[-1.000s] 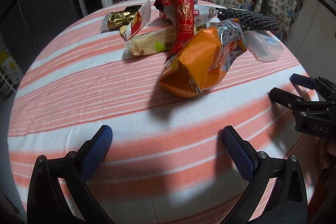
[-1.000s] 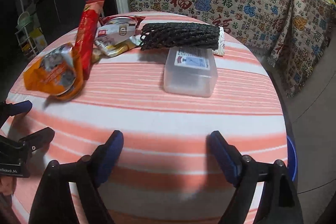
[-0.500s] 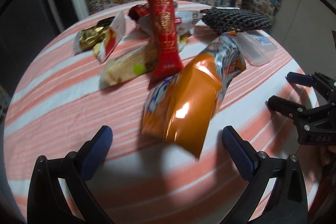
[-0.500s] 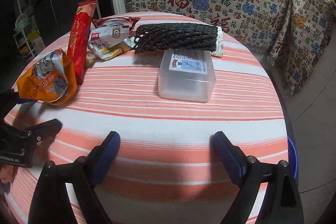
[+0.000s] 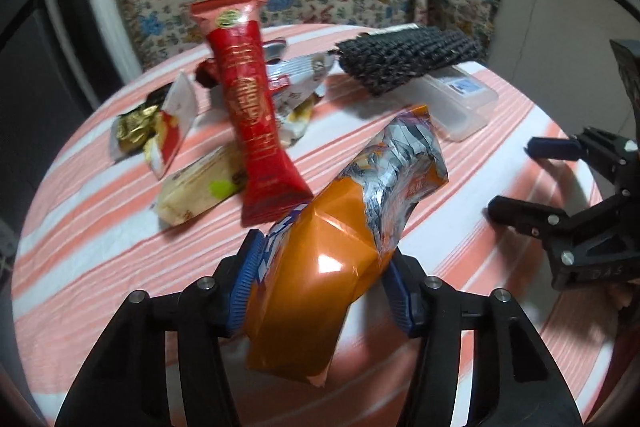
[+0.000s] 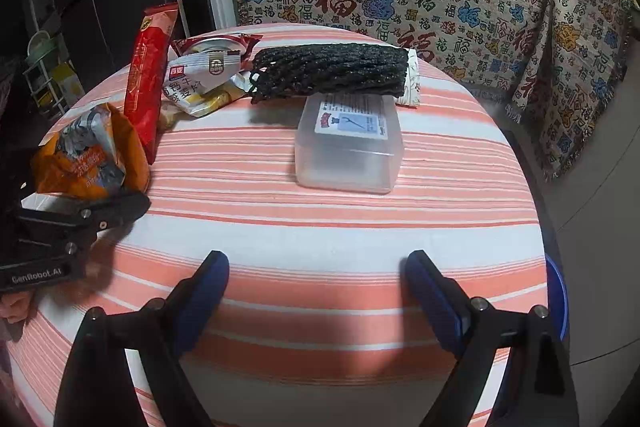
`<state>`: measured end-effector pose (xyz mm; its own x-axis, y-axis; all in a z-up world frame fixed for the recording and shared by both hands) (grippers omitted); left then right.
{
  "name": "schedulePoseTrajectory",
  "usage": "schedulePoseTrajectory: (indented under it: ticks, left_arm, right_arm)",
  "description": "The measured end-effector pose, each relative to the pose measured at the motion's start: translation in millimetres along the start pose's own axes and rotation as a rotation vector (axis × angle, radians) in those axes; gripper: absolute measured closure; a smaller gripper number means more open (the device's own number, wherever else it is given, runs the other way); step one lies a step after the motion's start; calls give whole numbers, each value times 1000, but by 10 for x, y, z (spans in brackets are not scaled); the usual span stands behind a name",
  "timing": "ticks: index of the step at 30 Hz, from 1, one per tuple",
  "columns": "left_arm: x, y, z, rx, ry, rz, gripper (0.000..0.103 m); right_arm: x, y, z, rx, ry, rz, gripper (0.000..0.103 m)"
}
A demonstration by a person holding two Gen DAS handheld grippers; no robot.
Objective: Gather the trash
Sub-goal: 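Grasp the orange chip bag with the left gripper while the right gripper grasps the clear plastic box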
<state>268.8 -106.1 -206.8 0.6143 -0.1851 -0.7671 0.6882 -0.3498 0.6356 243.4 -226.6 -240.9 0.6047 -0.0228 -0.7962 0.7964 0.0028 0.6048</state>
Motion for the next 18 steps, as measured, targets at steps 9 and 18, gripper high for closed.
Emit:
schedulePoseTrajectory:
  ticks: [9,18]
  left_arm:
    - [-333,-373,-475,-301,199,-17,45]
    - [-335,-517,-775,-379,235,-35,41]
  right_arm:
    - [191,266,135,67,-60,-31,10]
    - [308,514,151,85,-30,-8,40]
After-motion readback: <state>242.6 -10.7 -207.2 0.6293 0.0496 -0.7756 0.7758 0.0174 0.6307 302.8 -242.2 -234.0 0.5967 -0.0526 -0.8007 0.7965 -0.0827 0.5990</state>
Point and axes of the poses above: each gripper's, at about its wrist camera, not at the fingertips, and x roughly the way its jaws point, z to its right, y to its top, the point moved 2 cm from there along x, roughly the way its jaws point, and after that the axes turned 1 degree about -x, right-handed, at the moved point
